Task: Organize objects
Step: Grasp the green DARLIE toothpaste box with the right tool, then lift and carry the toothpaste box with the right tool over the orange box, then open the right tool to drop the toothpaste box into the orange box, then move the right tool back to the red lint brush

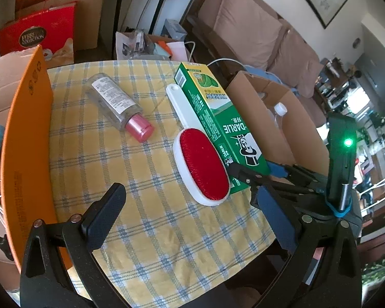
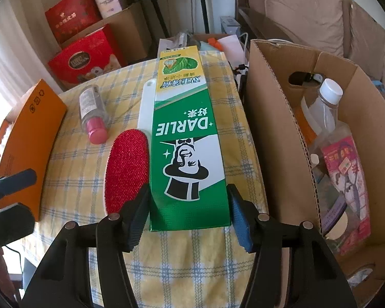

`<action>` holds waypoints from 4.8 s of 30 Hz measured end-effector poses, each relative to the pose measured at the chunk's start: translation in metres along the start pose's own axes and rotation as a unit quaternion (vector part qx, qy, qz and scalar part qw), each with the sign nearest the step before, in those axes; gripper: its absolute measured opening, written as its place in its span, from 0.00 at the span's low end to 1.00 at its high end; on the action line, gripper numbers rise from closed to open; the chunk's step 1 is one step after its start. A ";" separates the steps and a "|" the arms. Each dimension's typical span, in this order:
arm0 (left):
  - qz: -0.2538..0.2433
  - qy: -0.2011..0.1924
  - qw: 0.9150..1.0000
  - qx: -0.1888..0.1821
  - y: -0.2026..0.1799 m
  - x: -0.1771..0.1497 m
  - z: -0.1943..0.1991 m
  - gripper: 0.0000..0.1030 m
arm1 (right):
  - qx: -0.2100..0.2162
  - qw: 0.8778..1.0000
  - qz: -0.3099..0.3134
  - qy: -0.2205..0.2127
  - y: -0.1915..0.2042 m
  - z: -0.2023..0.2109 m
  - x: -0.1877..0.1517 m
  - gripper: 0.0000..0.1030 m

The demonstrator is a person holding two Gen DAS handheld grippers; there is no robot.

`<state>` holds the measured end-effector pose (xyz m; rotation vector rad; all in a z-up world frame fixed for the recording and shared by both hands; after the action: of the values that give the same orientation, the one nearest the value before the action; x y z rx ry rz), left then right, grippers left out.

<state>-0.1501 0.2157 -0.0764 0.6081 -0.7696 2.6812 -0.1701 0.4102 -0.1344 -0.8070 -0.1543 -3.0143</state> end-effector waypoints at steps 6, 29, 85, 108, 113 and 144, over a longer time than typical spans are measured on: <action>0.038 0.001 0.998 -0.051 0.002 -0.001 -0.007 0.99 | 0.018 1.000 -0.021 -0.012 -0.004 0.017 0.003 0.56; 0.113 0.039 0.977 -0.175 -0.004 -0.007 -0.038 0.73 | 0.084 0.995 -0.035 -0.031 0.023 0.074 -0.041 0.55; 0.246 -0.167 0.954 -0.030 0.258 -0.063 0.172 0.55 | 0.234 0.930 0.278 -0.044 0.366 0.049 -0.024 0.55; 0.239 -0.167 0.957 -0.004 0.255 -0.077 0.190 0.64 | 0.195 0.875 0.444 -0.001 0.339 0.025 -0.020 0.58; 0.234 -0.172 0.957 0.001 0.253 -0.069 0.196 0.67 | 0.193 0.889 0.415 -0.014 0.320 0.028 -0.010 0.59; 0.094 -0.123 0.986 0.067 0.152 -0.048 0.174 0.97 | 0.133 0.970 0.202 -0.032 0.232 0.074 0.006 0.85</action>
<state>-0.1108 -0.0123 -0.0308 0.9607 -0.7442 2.8838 -0.1286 0.1870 -0.0463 -0.7964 -0.3410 -2.5199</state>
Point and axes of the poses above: each gripper's, at about its wrist camera, not at the fingertips, and z roughly against the way its jaws point, y to its left, x to its top, the point moved 3 cm from there along -z, roughly the way its jaws point, and after that the axes turned 3 degrees about -x, right-handed, at the moved point
